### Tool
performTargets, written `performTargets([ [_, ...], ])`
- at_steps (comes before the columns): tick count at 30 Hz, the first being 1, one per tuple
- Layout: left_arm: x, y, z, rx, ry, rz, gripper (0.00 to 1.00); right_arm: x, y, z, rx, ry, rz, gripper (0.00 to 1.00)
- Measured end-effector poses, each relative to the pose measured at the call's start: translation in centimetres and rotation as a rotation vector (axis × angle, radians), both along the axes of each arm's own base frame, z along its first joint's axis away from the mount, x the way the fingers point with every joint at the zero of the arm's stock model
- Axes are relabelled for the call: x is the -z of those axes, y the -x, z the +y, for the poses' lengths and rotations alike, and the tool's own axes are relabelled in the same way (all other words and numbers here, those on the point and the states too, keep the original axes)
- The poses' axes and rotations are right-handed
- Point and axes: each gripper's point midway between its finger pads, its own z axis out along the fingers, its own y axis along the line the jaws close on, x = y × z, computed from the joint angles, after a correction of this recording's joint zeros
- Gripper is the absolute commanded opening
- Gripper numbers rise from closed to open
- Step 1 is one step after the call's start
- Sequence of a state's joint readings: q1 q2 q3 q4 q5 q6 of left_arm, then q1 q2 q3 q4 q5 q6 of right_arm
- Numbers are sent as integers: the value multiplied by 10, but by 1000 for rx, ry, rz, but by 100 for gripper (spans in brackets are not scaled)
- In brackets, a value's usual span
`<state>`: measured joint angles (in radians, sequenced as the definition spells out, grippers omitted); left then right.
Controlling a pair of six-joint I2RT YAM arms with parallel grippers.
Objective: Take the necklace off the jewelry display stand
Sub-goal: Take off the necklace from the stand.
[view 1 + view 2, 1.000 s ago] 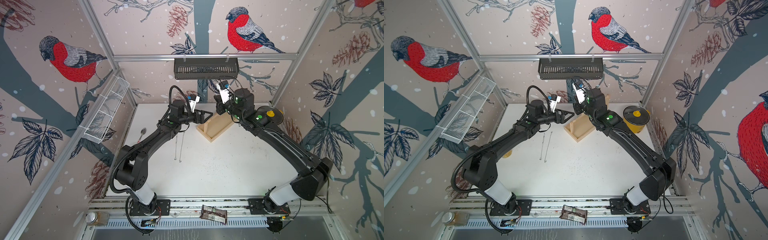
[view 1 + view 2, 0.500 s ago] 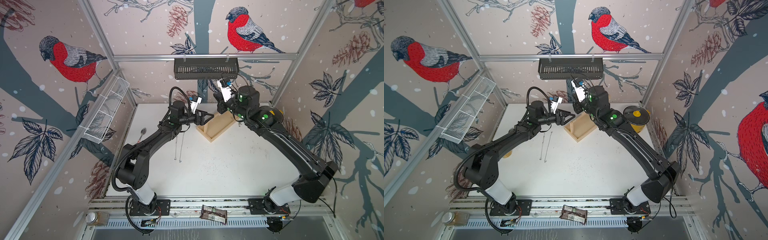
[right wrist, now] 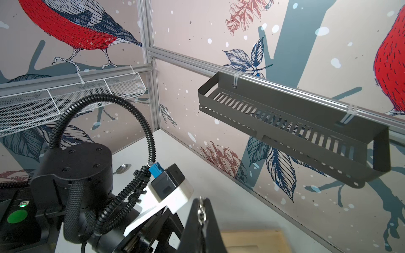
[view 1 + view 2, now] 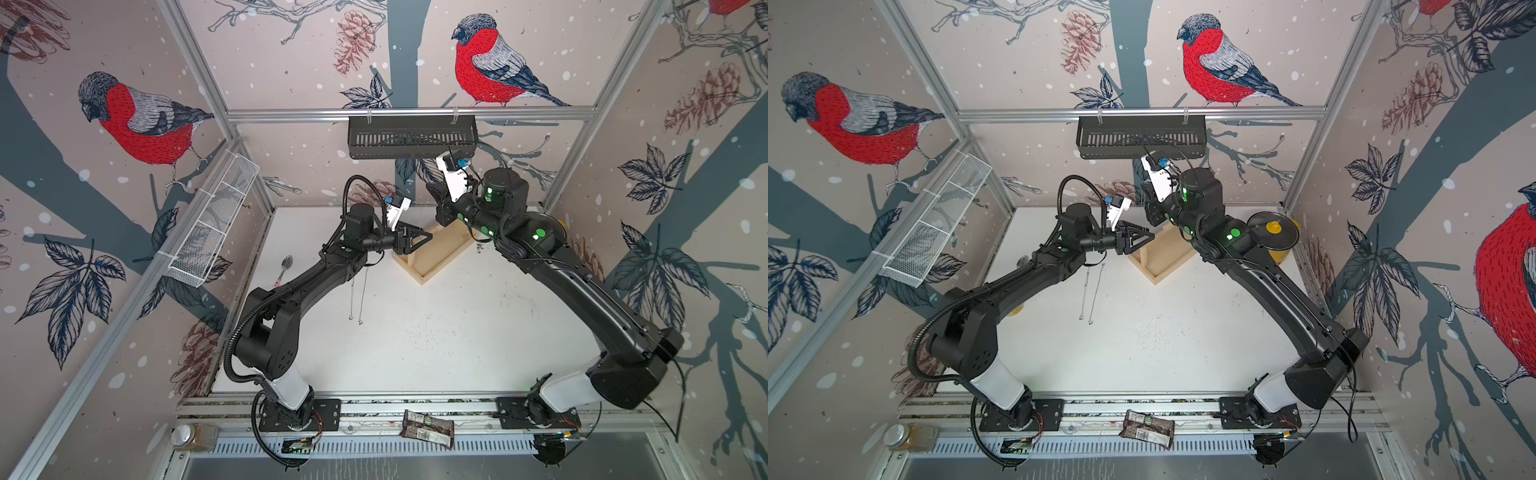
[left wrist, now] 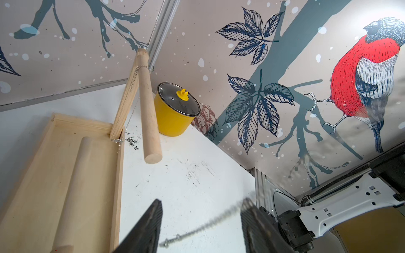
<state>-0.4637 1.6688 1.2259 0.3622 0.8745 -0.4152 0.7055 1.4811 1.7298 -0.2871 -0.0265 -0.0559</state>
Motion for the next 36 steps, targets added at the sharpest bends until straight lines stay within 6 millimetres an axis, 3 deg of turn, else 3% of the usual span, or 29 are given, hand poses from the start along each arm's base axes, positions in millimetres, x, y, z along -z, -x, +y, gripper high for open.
performTargets([
  [9, -2, 1, 1, 2, 1, -7, 44, -8, 2, 0, -3, -11, -13, 4],
  [16, -4, 2, 1, 3, 1, -20, 39, -4, -2, 3, -3, -2, -6, 4],
  [36, -4, 0, 2, -7, -3, -29, 33, -12, -5, 6, -4, -12, -19, 4],
])
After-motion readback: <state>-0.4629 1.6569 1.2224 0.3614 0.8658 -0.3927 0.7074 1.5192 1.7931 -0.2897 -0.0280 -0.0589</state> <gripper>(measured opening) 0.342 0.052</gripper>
